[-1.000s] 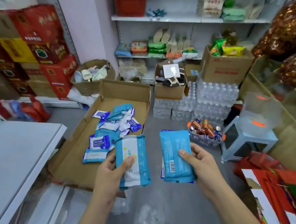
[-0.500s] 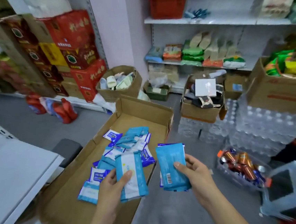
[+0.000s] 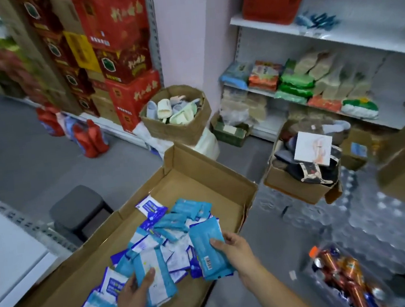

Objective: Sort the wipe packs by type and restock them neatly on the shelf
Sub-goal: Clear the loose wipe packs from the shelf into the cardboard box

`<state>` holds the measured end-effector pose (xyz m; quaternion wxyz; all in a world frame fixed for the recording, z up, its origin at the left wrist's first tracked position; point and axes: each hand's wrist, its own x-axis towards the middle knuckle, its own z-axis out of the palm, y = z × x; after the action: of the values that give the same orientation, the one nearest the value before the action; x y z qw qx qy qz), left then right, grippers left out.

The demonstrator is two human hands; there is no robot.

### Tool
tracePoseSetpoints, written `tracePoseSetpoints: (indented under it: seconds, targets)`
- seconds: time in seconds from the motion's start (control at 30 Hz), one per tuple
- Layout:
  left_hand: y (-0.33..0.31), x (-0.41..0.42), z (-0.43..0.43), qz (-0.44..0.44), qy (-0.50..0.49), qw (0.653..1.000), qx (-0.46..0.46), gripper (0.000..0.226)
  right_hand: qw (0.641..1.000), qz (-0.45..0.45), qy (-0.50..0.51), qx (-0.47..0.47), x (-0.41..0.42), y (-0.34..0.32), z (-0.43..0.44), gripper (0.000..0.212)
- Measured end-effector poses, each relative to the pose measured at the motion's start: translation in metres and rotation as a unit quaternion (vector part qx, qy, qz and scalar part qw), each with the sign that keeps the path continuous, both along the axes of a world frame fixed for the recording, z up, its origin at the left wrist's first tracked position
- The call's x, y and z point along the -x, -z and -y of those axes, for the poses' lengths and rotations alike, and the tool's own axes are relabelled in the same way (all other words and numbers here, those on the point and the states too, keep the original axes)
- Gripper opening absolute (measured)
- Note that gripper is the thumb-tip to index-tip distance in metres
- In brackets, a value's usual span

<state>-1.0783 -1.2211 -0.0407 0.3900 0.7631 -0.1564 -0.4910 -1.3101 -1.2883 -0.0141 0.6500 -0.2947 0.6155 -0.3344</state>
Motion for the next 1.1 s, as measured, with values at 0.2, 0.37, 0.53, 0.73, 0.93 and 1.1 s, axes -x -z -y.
tracePoseSetpoints:
  seconds: [0.2, 0.37, 0.53, 0.73, 0.93, 1.1]
  targets:
    - [0.045, -0.014, 0.054, 0.031, -0.011, 0.998, -0.061, 0.03, 0.986, -0.094, -0.137, -0.009, -0.023, 0.038, 0.082, 0.014]
    - [0.057, -0.012, 0.094, 0.012, -0.048, 0.997, -0.061, 0.026, 0.962, -0.151, -0.228, -0.004, -0.041, 0.066, 0.133, 0.009]
    - [0.061, -0.019, 0.1, 0.042, -0.122, 0.988, -0.087, 0.047, 0.94, -0.176, -0.292, -0.001, -0.059, 0.117, 0.175, 0.049]
    - [0.038, -0.034, 0.058, 0.038, -0.229, 0.973, -0.002, 0.04, 0.918, -0.13, -0.372, 0.035, -0.111, 0.087, 0.174, 0.041]
    - [0.013, -0.063, -0.038, 0.1, -0.308, 0.945, 0.048, 0.053, 0.864, -0.025, -0.499, 0.065, -0.179, 0.043, 0.108, 0.041]
    - [-0.015, -0.07, -0.134, 0.117, -0.409, 0.898, 0.11, 0.034, 0.787, 0.022, -0.61, 0.091, -0.243, 0.006, 0.012, 0.04]
